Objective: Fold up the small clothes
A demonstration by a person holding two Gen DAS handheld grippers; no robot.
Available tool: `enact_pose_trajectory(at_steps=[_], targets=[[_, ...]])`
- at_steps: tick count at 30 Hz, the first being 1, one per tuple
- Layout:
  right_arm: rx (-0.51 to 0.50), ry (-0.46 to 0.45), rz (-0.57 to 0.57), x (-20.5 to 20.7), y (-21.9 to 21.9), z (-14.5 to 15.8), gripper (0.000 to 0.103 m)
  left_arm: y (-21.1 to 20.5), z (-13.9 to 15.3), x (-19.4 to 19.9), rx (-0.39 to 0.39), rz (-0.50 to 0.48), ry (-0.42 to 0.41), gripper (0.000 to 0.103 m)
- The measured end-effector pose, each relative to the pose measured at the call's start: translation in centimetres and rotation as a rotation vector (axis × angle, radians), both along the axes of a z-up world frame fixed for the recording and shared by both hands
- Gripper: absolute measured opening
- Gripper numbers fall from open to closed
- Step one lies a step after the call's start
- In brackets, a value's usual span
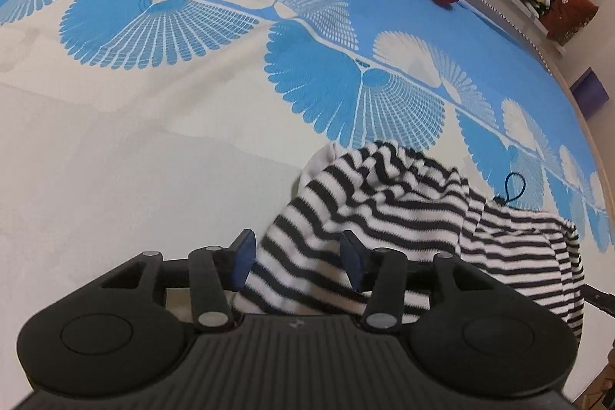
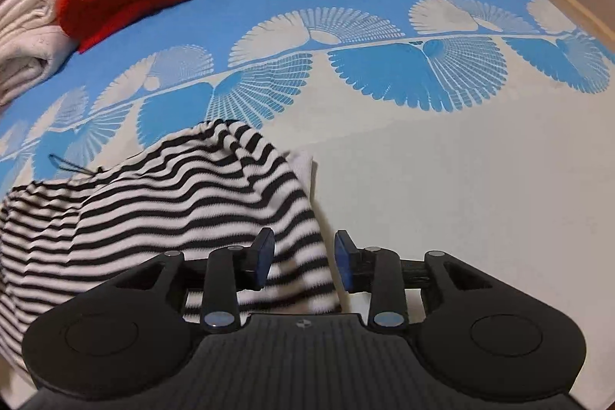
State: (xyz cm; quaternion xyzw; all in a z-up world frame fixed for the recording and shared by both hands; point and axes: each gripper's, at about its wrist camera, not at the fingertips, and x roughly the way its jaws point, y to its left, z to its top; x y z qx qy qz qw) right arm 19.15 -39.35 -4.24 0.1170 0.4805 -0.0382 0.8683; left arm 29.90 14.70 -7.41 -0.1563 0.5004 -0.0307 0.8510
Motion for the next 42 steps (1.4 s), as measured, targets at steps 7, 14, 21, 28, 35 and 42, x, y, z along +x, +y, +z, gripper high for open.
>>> enact_pose_trajectory(at_steps=[7,14,21,28,35,42], targets=[[-0.054,-0.018,0.029,3.0,1.7,-0.9,0.035,-0.6,-0.8,1.4,0.027,-0.025,-0.009,0.048],[-0.076,-0.116,-0.007,3.8,1.4,-0.1,0.002,0.6,-0.1,2.1,0.051,0.02,-0.102,0.001],[-0.04,-0.003,-0.011,4.0,0.6,-1.7,0.004,0.7,-0.8,2.4,0.042,0.015,0.013,0.025],[0.04,-0.085,0.067,0.2,-0.3,1.3,0.025,-0.3,2.1,0.4,-0.168,-0.126,-0.113,0.025],[0.051,0.083,0.29,-2.2,0.8,-0.9,0.027,-8.4,-0.4,0.1,0.02,-0.411,-0.08,0.026],[0.015,0.104,0.259,-3.2,0.1,-0.9,0.027,-4.9,-0.5,2.1,0.051,-0.061,-0.075,0.025]])
